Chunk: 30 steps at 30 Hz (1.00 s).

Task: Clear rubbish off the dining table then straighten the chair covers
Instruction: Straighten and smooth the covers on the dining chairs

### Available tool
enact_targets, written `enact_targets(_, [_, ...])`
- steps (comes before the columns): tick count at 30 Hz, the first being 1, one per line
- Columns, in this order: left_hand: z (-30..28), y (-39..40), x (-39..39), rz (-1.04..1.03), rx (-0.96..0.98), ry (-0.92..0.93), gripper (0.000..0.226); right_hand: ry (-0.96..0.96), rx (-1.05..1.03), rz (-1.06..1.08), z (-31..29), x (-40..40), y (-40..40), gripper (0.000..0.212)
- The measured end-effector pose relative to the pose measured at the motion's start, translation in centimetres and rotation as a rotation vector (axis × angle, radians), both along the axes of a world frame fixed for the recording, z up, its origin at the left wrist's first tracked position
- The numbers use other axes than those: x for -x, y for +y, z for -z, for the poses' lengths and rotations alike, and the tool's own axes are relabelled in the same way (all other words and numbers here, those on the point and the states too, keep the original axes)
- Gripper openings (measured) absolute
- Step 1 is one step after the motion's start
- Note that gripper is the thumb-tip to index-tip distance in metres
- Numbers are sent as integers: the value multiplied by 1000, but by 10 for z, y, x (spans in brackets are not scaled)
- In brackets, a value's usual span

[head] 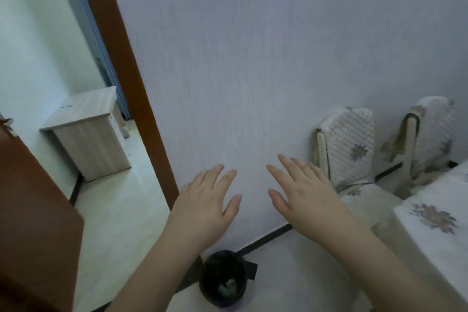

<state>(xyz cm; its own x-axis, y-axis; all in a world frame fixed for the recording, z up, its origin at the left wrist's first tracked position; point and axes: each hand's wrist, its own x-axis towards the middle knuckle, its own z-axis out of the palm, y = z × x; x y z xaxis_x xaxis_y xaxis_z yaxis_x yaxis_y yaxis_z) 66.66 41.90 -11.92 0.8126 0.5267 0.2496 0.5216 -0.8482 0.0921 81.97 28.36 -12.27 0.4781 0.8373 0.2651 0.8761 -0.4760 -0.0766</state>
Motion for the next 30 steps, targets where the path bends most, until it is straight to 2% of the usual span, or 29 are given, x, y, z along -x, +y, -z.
enact_targets(4, [4, 28, -55, 102, -36, 0, 58, 6, 45, 103, -2, -42, 8, 54])
enact_targets(8, [10, 57, -111, 230, -51, 2, 73, 26, 71, 184, -4, -78, 24, 56])
enact_targets(14, [18, 118, -188, 378, -37, -29, 78, 14, 54, 291, -3, -126, 66, 69])
enact_targets(17, [11, 153, -220, 418, -43, -32, 80, 41, 37, 368, -8, -148, 87, 57])
enact_targets(19, [7, 170, -244, 451, -37, -54, 79, 49, 27, 399, -12, -158, 99, 57])
enact_targets(30, [8, 163, -378, 731, -31, -72, 70, 32, 19, 611, -12, -228, 75, 61])
